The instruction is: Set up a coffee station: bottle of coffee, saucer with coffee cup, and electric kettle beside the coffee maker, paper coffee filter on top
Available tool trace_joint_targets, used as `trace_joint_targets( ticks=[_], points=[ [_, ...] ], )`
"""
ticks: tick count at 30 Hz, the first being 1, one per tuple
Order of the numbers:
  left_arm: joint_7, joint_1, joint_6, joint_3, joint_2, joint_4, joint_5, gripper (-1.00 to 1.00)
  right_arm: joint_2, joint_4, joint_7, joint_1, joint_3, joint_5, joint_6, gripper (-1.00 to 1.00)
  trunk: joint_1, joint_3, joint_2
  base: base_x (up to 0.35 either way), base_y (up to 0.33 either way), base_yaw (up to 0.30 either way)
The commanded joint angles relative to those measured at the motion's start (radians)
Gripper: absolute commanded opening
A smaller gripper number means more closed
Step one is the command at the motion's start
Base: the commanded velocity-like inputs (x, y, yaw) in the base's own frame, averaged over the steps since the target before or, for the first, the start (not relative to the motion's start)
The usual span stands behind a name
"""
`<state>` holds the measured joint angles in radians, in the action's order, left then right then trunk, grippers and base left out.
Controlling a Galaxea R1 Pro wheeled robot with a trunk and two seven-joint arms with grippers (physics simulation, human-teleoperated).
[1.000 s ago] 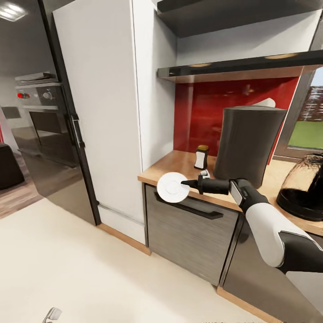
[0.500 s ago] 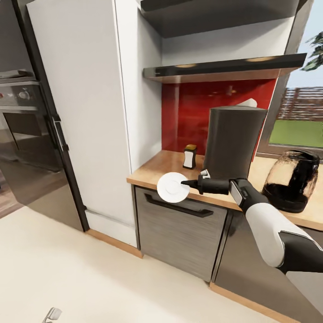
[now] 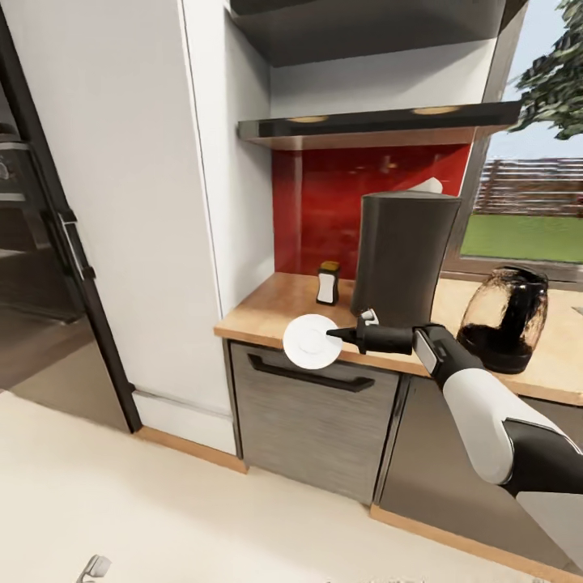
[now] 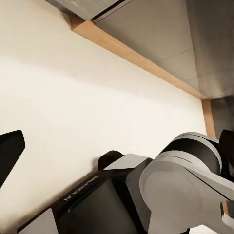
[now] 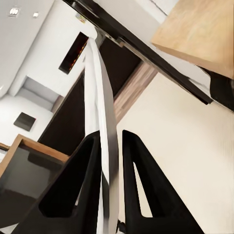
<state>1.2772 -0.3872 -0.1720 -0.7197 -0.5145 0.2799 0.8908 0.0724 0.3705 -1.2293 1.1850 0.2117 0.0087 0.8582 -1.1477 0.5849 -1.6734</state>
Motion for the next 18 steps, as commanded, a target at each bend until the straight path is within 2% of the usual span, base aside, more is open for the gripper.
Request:
trace_joint_targets(
  ticks=[1,5,12,18],
  points=[
    [0.002,-0.001,-0.011,-0.007,-0.001,0.001,0.010,1.00,0.000,0.000,-0.004,0.001,0.005,-0.001,0.011,-1.00,0.000,0.001,-0.001,0.001,0.010,-0.282],
    [0.002,-0.001,-0.011,-0.007,-0.001,0.001,0.010,1.00,0.000,-0.001,-0.004,0.001,0.005,-0.001,0.011,-1.00,0.000,0.001,-0.001,0.074,0.126,-0.283],
    [0.002,-0.001,-0.011,-0.007,-0.001,0.001,0.010,1.00,0.003,-0.001,-0.005,0.001,0.006,-0.002,0.012,-1.00,0.000,0.001,-0.001,0.160,0.254,-0.271],
    [0.002,-0.001,-0.011,-0.007,-0.001,0.001,0.010,1.00,0.003,-0.001,-0.015,0.001,0.006,-0.003,0.012,-1.00,0.000,0.001,-0.001,0.112,0.292,-0.127]
  ],
)
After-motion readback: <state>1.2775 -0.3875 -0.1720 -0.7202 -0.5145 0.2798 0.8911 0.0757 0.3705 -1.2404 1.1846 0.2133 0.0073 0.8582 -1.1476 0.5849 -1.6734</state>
